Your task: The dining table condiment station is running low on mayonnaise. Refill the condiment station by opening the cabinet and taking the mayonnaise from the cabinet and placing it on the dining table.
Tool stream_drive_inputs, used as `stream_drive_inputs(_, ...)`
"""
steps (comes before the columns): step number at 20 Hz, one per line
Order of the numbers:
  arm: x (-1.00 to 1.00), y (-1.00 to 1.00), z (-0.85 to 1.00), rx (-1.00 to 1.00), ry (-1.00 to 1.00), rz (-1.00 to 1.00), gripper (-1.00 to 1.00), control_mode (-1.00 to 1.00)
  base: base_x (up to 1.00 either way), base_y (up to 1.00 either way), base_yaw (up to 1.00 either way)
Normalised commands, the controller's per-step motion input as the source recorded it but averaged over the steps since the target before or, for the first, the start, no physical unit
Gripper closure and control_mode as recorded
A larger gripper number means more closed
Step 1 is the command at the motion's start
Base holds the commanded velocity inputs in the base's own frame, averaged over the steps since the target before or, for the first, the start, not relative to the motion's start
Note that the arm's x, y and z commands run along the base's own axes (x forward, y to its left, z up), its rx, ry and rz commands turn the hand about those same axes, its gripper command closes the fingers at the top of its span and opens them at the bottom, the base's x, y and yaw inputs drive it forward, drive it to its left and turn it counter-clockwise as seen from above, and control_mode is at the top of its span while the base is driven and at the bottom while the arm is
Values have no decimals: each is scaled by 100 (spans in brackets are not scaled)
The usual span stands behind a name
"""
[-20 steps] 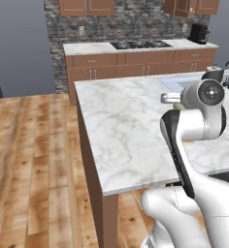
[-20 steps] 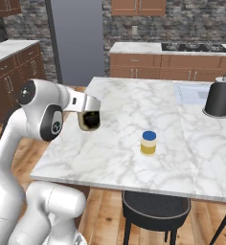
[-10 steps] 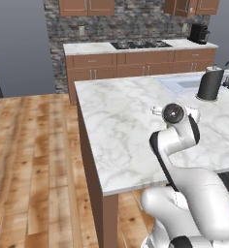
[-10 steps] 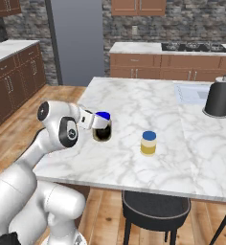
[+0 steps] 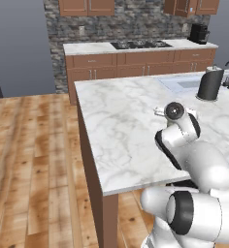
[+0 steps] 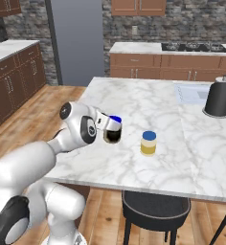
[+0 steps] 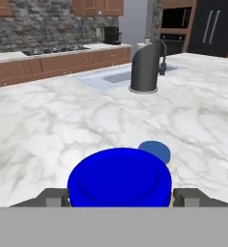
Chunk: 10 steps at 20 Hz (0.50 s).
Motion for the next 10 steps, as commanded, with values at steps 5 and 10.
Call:
stream_drive_inputs(5, 15, 0, -68, 0, -1, 0, 100, -100, 0, 0, 0)
stream_drive_inputs(10, 7, -4, -43, 0, -8, 0, 100, -100, 0, 0, 0)
